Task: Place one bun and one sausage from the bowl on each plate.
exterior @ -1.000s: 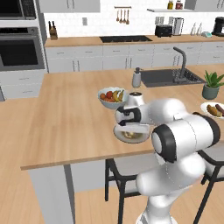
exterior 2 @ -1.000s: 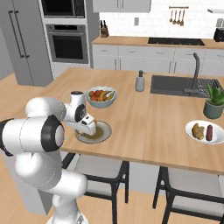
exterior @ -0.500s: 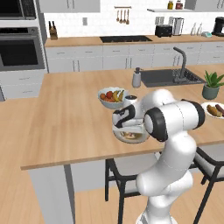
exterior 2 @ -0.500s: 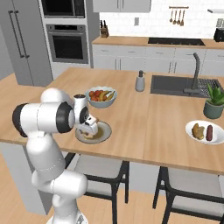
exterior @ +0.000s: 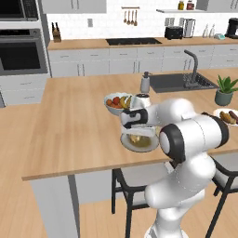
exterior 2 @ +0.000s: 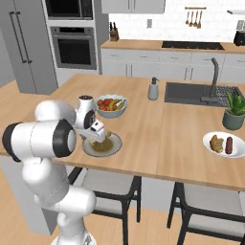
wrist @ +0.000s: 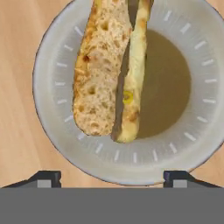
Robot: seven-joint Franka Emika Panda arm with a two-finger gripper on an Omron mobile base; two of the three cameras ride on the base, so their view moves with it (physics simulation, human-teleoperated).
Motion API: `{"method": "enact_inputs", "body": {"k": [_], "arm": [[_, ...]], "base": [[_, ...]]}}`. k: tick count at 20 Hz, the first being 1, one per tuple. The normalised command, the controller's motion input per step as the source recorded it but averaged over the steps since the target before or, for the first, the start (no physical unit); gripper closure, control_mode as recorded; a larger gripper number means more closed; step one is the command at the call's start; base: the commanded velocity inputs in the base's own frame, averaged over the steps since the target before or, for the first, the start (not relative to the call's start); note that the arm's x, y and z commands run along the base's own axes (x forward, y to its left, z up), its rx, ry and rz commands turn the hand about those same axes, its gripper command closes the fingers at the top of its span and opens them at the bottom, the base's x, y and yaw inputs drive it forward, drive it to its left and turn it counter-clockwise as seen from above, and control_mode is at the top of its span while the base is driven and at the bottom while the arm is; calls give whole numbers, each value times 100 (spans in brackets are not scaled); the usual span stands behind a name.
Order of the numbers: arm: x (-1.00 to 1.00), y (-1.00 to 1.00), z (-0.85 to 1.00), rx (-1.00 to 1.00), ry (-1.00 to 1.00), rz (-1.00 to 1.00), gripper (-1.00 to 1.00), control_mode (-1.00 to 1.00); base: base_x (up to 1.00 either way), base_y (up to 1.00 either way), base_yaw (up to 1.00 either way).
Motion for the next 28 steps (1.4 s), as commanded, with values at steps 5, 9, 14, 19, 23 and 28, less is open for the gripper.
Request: {"method": "enact_inputs", "body": {"k": [5, 9, 14, 19, 23, 28], "arm": [[-77, 3, 98, 3, -1, 0, -100, -100], [-100, 0, 100, 4, -1, 0, -100, -100], [-100, -5, 100, 5, 0, 0, -100, -100], [-100, -8, 88, 2, 1, 0, -100, -100], [-69, -12, 31, 0, 2, 0, -100, 100], [0, 0, 0, 0, 0, 0, -100, 100]], "base": [[0, 0, 0], [0, 0, 0], [0, 0, 0], [0, 0, 0], [-10, -7, 0], [-8, -84, 0]]}}
